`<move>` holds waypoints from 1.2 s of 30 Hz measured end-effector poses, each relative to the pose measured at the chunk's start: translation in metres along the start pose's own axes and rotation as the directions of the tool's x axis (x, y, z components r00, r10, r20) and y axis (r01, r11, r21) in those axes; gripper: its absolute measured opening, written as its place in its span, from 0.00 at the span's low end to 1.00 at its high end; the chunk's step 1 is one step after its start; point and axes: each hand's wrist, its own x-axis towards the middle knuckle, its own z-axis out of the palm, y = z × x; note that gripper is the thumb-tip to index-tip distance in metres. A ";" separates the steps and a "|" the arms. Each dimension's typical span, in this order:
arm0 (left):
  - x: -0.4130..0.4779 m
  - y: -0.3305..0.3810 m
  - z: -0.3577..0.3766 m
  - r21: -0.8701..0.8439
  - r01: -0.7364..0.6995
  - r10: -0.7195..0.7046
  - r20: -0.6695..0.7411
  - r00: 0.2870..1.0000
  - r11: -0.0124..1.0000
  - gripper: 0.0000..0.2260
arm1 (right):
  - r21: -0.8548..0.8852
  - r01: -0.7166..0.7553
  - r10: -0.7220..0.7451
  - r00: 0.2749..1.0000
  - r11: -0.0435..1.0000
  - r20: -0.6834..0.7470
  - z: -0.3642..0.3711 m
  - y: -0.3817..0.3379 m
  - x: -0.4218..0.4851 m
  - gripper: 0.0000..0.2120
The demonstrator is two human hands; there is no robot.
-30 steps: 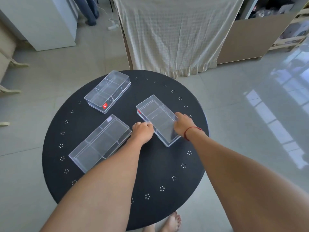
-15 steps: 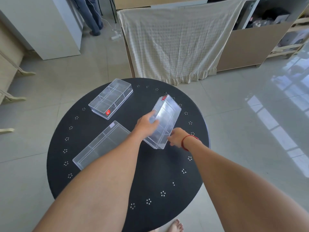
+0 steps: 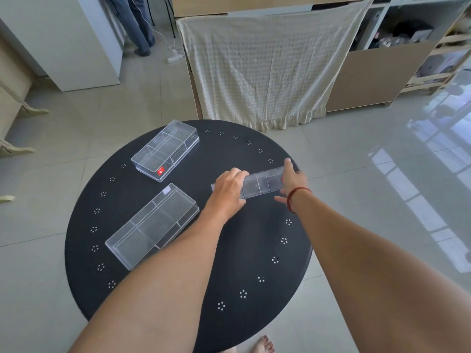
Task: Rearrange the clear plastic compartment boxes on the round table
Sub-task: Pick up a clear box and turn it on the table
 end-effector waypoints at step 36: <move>-0.019 -0.005 0.011 -0.114 0.473 -0.435 0.252 0.864 0.873 0.33 | -0.706 0.132 -0.176 0.984 0.696 0.011 -0.019 0.042 -0.009 0.28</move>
